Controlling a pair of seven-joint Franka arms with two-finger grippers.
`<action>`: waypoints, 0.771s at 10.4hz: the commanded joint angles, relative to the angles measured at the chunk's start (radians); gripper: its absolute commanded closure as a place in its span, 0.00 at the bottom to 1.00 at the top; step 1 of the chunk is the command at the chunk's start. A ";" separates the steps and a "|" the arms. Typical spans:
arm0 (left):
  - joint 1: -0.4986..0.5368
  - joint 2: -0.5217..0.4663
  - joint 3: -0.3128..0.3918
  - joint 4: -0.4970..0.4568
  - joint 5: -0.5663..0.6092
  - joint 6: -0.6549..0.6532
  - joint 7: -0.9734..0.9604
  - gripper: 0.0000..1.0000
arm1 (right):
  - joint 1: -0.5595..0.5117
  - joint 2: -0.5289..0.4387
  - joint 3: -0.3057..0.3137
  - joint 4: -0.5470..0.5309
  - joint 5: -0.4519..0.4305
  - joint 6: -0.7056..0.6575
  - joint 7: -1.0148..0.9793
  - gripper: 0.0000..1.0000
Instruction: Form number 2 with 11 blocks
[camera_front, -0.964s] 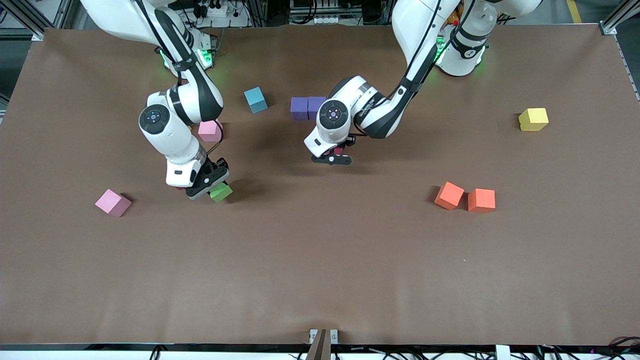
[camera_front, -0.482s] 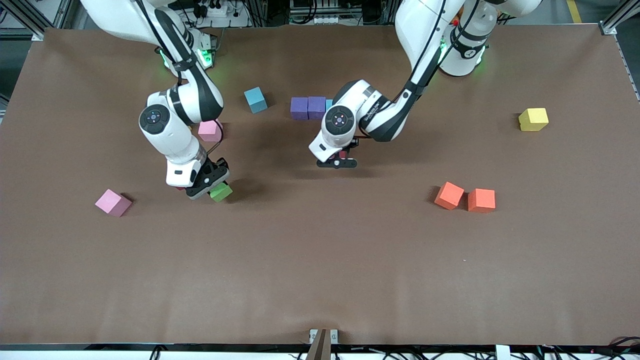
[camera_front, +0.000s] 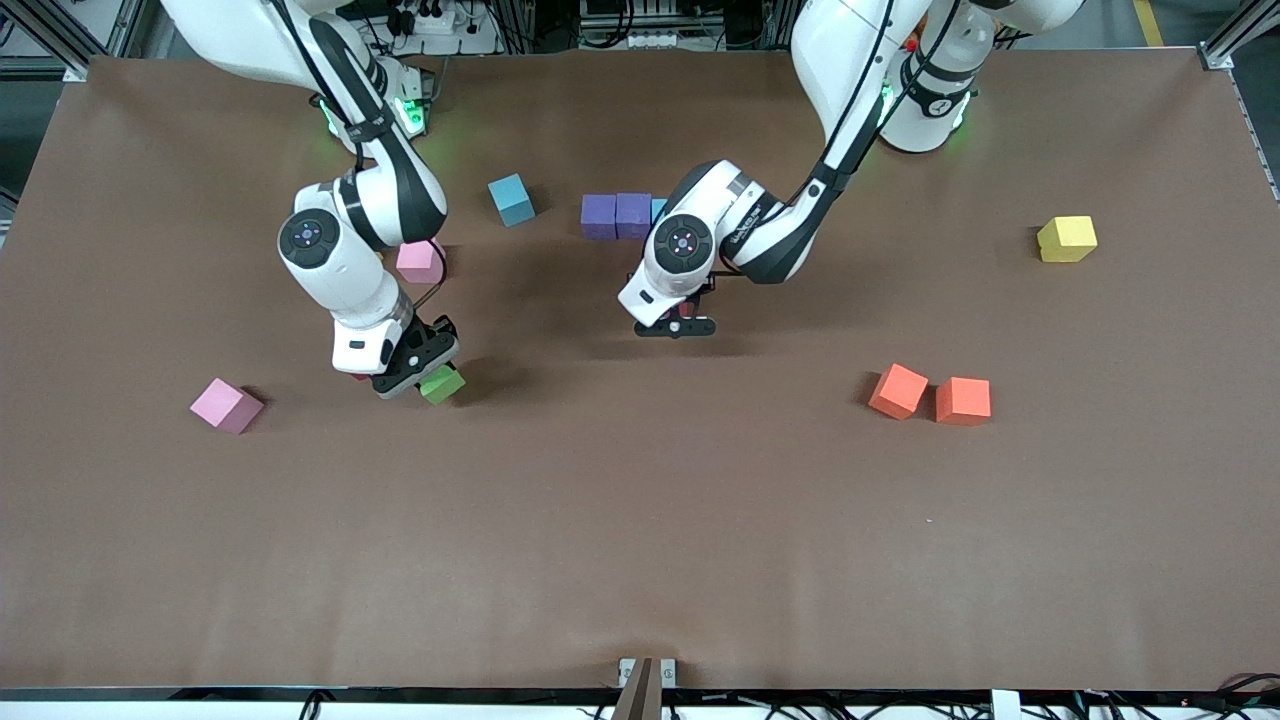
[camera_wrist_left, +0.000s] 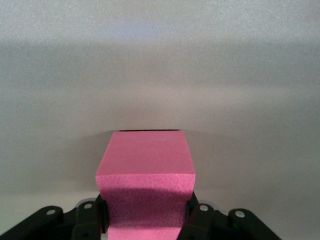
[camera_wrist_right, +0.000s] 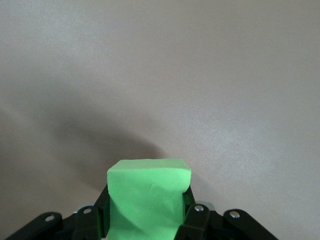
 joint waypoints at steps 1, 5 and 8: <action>0.001 -0.002 -0.013 -0.001 -0.010 -0.013 -0.007 0.98 | -0.019 -0.013 0.016 -0.014 -0.001 0.005 -0.011 0.97; -0.002 -0.002 -0.025 -0.007 0.031 -0.018 -0.002 0.97 | -0.019 -0.013 0.016 -0.014 -0.001 0.005 -0.011 0.97; -0.002 -0.002 -0.028 -0.022 0.061 -0.019 -0.002 0.96 | -0.019 -0.013 0.016 -0.014 -0.003 0.005 -0.013 0.97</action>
